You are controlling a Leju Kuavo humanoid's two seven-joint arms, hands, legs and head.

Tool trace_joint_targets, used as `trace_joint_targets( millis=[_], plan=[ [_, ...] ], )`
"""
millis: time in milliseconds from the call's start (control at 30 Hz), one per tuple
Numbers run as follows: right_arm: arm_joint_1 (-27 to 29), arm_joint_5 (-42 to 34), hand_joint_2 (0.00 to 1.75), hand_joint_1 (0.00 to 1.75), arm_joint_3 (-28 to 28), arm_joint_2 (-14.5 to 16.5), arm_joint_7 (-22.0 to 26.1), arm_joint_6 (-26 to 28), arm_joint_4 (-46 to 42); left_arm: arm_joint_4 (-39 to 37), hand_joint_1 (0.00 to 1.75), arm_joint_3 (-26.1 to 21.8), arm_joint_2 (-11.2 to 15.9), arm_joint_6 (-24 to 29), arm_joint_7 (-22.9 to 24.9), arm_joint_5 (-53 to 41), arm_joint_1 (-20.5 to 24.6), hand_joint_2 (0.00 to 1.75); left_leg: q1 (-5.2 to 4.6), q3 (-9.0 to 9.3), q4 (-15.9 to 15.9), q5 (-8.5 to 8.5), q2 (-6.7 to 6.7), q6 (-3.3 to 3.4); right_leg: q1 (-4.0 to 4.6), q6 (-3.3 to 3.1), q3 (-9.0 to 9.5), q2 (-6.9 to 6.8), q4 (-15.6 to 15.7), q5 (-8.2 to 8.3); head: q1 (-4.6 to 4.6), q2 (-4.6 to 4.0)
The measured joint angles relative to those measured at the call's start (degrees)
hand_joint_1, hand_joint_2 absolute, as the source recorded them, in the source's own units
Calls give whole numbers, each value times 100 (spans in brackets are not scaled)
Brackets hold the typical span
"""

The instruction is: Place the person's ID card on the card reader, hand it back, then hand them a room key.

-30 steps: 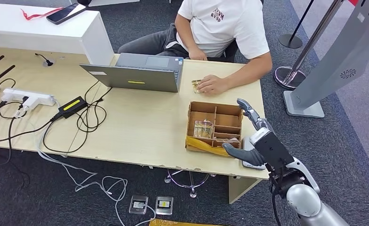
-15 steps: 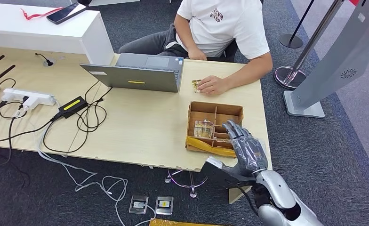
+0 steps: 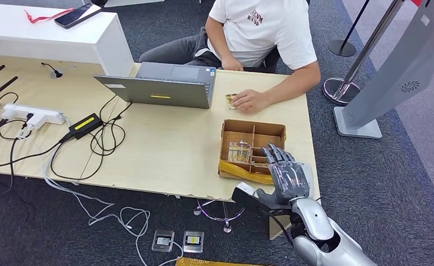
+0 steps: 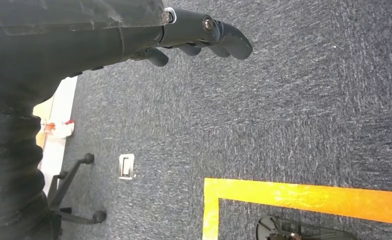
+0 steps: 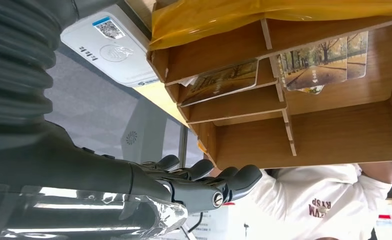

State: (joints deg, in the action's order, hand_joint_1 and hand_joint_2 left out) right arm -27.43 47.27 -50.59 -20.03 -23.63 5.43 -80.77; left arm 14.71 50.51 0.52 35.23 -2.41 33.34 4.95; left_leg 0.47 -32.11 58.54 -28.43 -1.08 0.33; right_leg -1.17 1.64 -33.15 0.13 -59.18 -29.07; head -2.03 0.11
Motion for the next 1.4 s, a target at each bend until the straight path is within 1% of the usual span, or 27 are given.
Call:
trace_joint_targets(
  millis=[367, 567, 833, 1400],
  plan=[
    [-193, -2, 175, 0, -134, 223, 49, 270, 503, 0, 0, 73, 0, 24, 3, 99, 0, 175, 0, 0, 0, 0, 0, 0, 0, 0, 0, 0, 0, 0, 0, 0],
    [-292, 21, 175, 0, -170, 300, 57, 598, 770, 0, 0, 146, 0, 71, 3, 214, 0, 175, 0, 1, 0, 0, 0, 0, 0, 0, 0, 0, 0, 0, 0, 0],
    [-334, 36, 175, 0, -188, 307, 19, 751, 978, 2, 0, 220, 2, 74, 3, 239, 1, 175, 0, 2, 0, 0, 0, 0, 0, 0, 0, 1, 0, 0, 0, 0],
    [-334, 58, 175, 0, -160, 307, -28, 793, 1263, 57, 0, 361, 22, 108, 5, 345, 1, 175, 0, 2, 0, 0, 0, 0, 0, 0, -1, 1, 0, 0, 0, 0]
  ],
)
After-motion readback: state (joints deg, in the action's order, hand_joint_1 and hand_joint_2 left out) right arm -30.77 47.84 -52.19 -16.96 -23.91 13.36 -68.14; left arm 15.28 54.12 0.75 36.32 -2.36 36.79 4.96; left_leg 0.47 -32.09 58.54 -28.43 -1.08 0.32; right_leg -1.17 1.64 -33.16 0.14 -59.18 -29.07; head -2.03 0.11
